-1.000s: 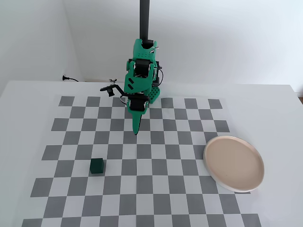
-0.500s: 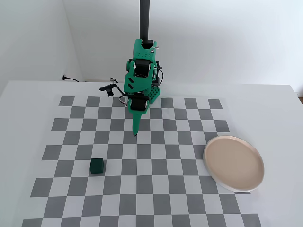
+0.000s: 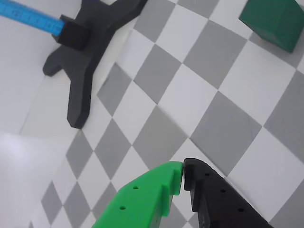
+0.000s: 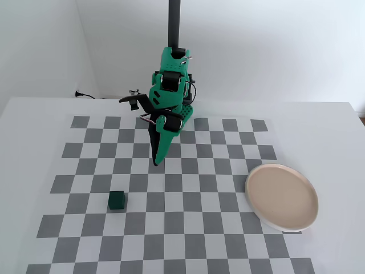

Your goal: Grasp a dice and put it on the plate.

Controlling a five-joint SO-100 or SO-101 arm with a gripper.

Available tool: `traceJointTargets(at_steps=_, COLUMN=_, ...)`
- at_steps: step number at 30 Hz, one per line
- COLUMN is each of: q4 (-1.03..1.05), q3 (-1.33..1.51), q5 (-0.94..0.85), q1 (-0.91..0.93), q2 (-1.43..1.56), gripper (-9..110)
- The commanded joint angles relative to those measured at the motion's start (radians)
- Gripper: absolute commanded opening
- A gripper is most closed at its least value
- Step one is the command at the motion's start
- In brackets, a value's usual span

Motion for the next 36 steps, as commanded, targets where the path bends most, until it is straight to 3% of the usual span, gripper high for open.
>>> traceJointTargets(at_steps=1, q4=-0.020, q3=-0.026, q5=-0.212, q1=0.011, q2=0.006, gripper=-3)
traceJointTargets(at_steps=6, q4=-0.066, q3=-0.029, q5=-0.374, q1=0.032, q2=0.005, gripper=-4)
traceJointTargets(at_steps=10, q4=-0.051, q3=-0.020, q5=-0.669, q1=-0.018, q2=0.008, gripper=-4)
traceJointTargets(at_steps=18, q4=-0.058, q3=-0.020, q5=-0.962, q1=-0.123, q2=0.011, gripper=-4)
traceJointTargets(at_steps=27, q4=-0.031, q3=-0.021, q5=-1.005, q1=-0.178, q2=0.011, gripper=-4)
traceJointTargets(at_steps=36, q4=-0.060, q3=-0.028, q5=-0.956, q1=-0.156, q2=0.012, gripper=10)
